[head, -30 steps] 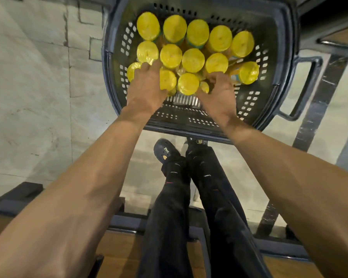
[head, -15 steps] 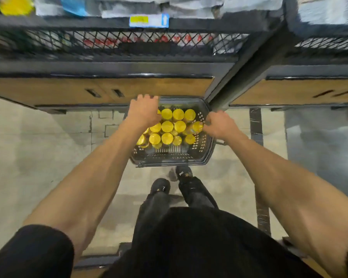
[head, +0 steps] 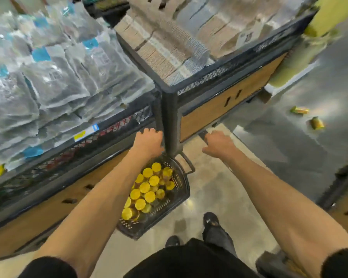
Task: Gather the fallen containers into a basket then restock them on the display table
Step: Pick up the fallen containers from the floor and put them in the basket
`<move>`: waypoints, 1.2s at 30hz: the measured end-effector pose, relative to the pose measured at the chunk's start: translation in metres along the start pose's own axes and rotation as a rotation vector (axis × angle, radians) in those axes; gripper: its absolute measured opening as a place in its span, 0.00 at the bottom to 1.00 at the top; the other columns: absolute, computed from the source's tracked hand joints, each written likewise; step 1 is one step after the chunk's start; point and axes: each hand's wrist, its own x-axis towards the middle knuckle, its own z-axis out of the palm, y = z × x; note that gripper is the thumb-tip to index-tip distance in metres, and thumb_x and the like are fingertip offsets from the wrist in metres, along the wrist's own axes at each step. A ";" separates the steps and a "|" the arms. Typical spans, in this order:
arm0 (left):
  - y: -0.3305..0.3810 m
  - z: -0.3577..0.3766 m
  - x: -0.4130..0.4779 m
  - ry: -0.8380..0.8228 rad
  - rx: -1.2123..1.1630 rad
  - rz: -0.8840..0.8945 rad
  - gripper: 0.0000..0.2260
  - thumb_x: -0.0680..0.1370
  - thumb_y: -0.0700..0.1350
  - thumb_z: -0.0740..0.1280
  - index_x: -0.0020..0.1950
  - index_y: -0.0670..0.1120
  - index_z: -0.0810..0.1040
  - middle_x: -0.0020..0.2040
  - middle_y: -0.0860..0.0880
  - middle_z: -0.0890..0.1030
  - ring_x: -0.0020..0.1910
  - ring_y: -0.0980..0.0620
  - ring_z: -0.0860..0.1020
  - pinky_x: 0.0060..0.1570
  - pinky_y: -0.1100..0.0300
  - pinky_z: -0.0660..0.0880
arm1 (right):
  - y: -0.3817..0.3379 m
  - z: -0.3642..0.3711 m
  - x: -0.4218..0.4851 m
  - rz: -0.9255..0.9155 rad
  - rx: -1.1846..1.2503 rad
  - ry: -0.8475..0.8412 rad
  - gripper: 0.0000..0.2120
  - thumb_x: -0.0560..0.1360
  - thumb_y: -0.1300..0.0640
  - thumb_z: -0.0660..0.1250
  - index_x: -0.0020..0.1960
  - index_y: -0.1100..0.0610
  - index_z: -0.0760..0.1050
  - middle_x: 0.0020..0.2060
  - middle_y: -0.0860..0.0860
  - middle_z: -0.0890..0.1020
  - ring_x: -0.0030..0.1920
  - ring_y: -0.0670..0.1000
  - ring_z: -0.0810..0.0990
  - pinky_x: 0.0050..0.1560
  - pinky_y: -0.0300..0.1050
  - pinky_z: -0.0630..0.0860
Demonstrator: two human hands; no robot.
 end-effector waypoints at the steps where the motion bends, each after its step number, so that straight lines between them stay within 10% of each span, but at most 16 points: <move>1: 0.016 -0.011 0.008 0.012 0.018 0.032 0.23 0.79 0.54 0.64 0.70 0.44 0.68 0.67 0.40 0.72 0.68 0.38 0.69 0.64 0.40 0.67 | 0.016 -0.008 -0.006 0.033 0.007 0.013 0.22 0.76 0.44 0.64 0.65 0.56 0.71 0.63 0.57 0.73 0.64 0.59 0.71 0.61 0.54 0.72; 36: 0.610 -0.233 0.322 0.177 0.211 0.619 0.22 0.78 0.57 0.63 0.70 0.48 0.70 0.65 0.43 0.73 0.65 0.41 0.70 0.61 0.45 0.68 | 0.636 -0.127 -0.027 0.546 0.283 0.177 0.27 0.76 0.43 0.65 0.70 0.57 0.69 0.66 0.58 0.70 0.67 0.60 0.69 0.61 0.55 0.71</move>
